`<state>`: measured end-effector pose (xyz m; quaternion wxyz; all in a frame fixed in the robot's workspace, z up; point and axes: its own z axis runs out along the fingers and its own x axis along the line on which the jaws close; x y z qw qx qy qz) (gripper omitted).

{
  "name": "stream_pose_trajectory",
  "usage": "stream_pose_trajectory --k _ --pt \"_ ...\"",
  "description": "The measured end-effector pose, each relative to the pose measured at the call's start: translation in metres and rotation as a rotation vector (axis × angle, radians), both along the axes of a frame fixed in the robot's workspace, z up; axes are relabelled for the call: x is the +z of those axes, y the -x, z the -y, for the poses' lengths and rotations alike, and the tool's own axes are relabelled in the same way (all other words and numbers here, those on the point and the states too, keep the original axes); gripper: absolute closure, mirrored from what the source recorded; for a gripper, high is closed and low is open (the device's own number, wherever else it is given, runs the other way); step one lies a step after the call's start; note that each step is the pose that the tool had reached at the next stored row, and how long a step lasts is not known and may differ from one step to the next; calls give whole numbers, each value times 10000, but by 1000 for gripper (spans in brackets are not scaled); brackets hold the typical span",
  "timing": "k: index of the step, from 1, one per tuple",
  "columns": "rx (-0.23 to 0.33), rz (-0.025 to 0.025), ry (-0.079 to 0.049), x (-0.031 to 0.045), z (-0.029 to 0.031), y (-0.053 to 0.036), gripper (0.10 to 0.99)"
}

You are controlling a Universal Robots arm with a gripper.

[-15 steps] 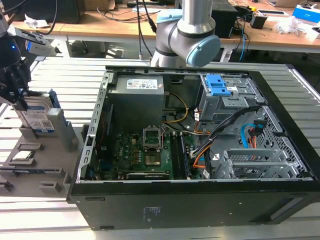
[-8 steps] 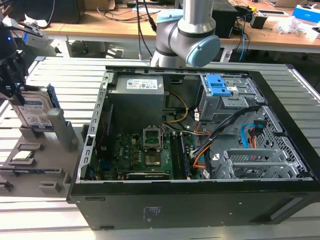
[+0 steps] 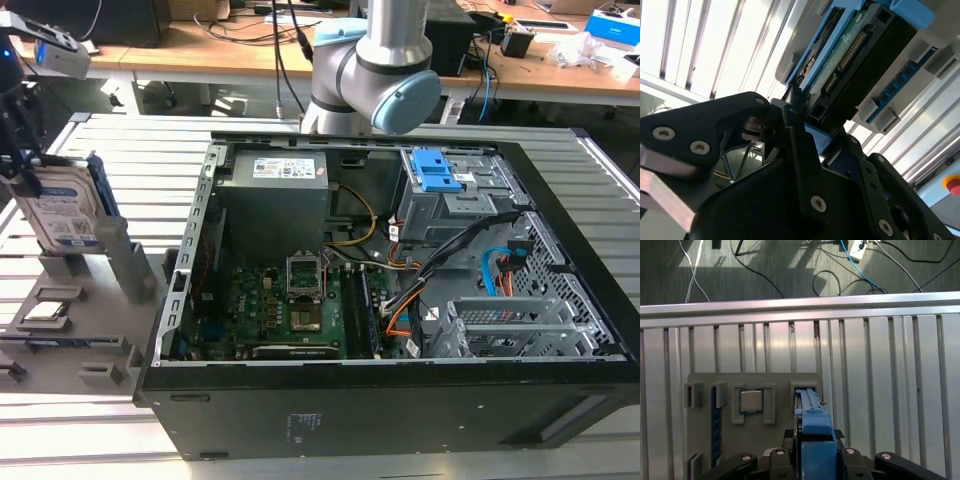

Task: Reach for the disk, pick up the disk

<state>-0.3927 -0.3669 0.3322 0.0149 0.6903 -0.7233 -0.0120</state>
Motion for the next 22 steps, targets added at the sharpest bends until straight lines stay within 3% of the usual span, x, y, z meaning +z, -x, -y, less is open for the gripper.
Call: stream_pose_trajectory --k 22 --pt "0 0 0 556 -3 0 718"
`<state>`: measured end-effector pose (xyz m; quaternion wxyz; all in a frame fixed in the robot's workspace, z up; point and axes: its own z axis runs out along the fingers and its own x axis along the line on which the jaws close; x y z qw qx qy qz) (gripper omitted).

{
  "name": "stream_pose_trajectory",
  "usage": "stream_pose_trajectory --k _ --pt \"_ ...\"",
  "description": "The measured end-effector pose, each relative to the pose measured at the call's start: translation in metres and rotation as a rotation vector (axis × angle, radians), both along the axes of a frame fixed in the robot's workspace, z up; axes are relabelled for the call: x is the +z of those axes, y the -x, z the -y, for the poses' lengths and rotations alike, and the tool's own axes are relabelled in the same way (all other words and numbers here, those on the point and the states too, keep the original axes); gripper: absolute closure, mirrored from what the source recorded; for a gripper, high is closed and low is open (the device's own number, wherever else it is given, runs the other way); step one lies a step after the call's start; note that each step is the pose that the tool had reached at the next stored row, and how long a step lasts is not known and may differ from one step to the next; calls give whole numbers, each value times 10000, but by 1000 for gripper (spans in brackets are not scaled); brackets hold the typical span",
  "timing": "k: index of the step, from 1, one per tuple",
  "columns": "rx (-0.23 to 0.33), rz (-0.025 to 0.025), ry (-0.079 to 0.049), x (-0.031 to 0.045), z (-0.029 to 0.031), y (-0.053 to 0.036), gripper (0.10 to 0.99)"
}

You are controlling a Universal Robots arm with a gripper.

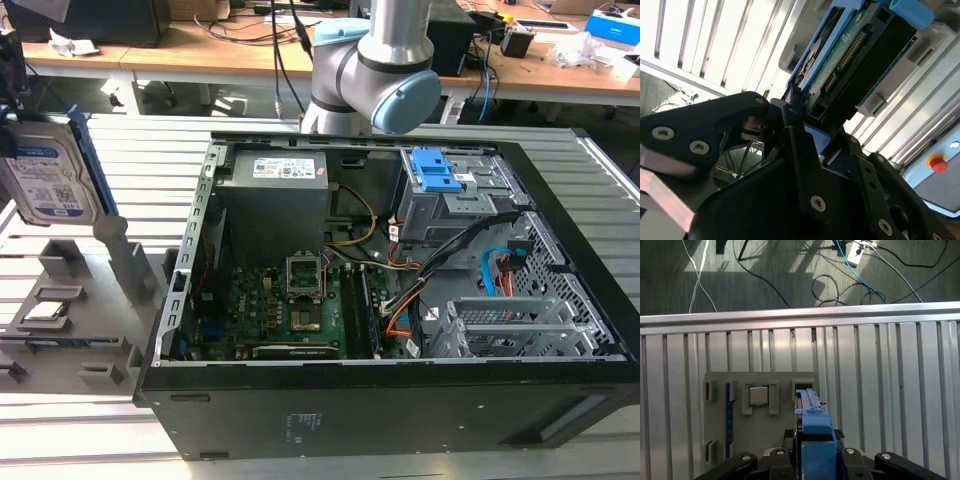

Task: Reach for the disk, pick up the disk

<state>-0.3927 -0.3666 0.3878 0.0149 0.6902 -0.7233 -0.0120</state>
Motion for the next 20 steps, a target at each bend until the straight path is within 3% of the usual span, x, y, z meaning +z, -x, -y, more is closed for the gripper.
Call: stream_pose_trajectory --k 15,20 --pt "0 0 0 299 -1 0 718" --pt "0 0 0 449 -1 0 718"
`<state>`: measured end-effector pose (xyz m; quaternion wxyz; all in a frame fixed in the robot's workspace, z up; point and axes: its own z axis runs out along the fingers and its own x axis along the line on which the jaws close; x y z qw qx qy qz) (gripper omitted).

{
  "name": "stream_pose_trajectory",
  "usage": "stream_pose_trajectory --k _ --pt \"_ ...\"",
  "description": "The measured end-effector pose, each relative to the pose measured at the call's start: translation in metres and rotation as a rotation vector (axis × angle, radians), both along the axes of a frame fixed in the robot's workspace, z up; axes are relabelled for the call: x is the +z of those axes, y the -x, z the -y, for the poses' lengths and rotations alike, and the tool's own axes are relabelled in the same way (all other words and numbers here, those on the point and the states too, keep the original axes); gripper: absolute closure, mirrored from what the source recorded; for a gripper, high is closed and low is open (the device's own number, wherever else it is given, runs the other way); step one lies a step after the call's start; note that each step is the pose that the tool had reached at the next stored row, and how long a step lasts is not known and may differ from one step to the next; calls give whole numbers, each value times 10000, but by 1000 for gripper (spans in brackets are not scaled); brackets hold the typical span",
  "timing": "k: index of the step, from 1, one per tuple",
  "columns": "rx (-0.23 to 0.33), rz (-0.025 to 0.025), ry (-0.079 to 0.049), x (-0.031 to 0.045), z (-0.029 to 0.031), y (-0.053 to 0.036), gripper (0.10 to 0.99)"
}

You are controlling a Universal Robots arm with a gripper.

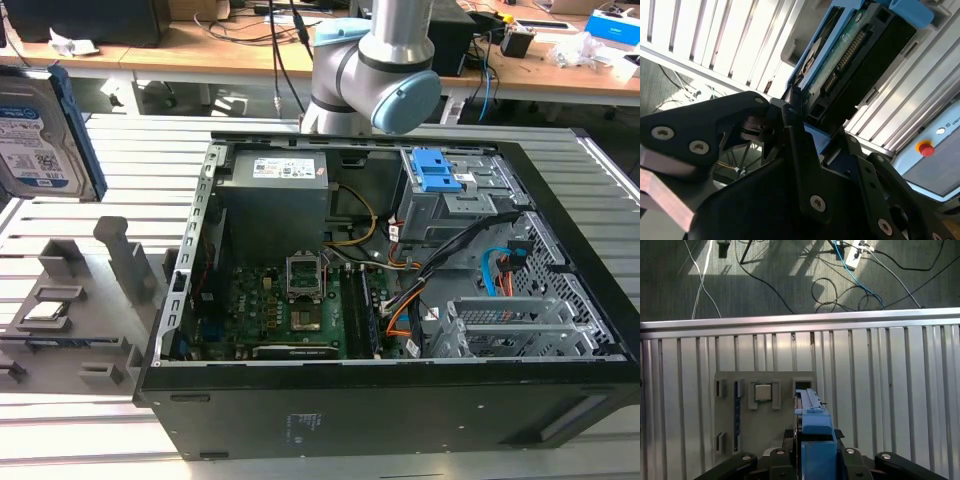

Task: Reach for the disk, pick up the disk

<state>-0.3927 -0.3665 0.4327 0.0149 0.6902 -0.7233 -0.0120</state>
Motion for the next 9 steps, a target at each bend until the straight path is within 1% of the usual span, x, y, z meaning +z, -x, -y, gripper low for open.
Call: stream_pose_trajectory --k 2,4,5,7,9 --pt "0 -1 1 43 0 0 718" --pt "0 0 0 97 0 0 718" --pt "0 0 0 141 0 0 718" --pt "0 0 1 184 0 0 718" --pt "0 0 0 270 0 0 718"
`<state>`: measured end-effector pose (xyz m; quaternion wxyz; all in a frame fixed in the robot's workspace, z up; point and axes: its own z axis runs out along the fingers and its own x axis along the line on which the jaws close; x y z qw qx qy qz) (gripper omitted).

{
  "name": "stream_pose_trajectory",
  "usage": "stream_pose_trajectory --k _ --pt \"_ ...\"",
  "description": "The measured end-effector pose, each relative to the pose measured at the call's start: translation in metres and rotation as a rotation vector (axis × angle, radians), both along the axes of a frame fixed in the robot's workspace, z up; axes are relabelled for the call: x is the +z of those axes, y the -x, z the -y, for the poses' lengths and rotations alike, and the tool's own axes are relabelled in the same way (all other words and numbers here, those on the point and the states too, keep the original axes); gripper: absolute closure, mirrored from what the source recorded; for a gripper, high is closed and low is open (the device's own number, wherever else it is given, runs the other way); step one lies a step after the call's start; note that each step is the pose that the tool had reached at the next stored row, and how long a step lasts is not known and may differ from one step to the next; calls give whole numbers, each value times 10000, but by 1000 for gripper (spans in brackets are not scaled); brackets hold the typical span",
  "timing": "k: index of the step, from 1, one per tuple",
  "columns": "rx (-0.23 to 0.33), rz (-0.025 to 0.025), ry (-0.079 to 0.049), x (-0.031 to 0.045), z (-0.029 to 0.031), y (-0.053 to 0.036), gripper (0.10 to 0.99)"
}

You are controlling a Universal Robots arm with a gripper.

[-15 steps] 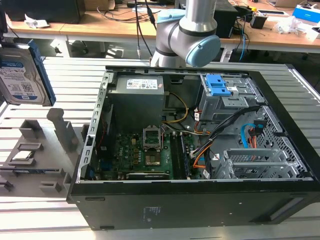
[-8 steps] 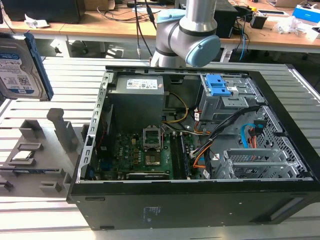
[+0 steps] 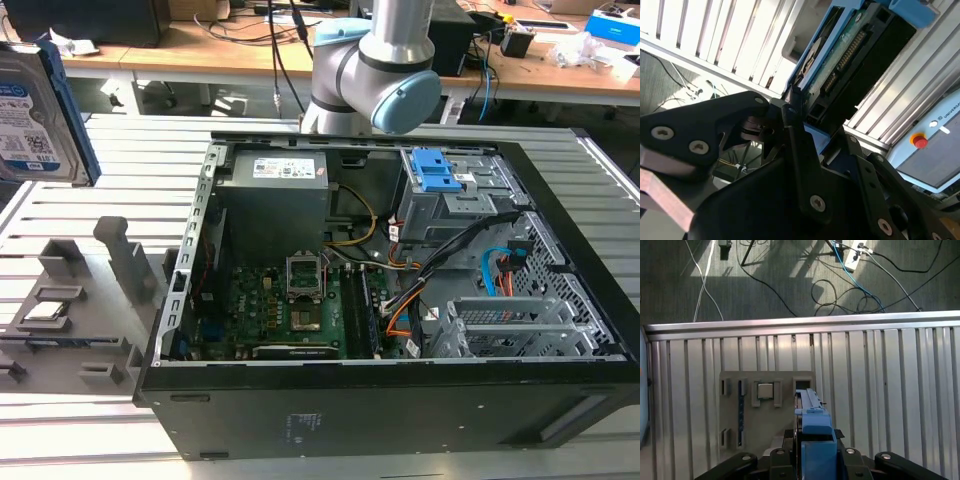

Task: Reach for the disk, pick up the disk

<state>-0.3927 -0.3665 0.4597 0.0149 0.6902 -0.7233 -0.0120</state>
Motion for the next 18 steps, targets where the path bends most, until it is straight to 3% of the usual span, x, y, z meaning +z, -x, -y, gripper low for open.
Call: stream_pose_trajectory --k 2,10,18 --pt "0 -1 0 91 0 0 718" --pt "0 -3 0 296 0 0 718" --pt "0 -6 0 549 0 0 718"
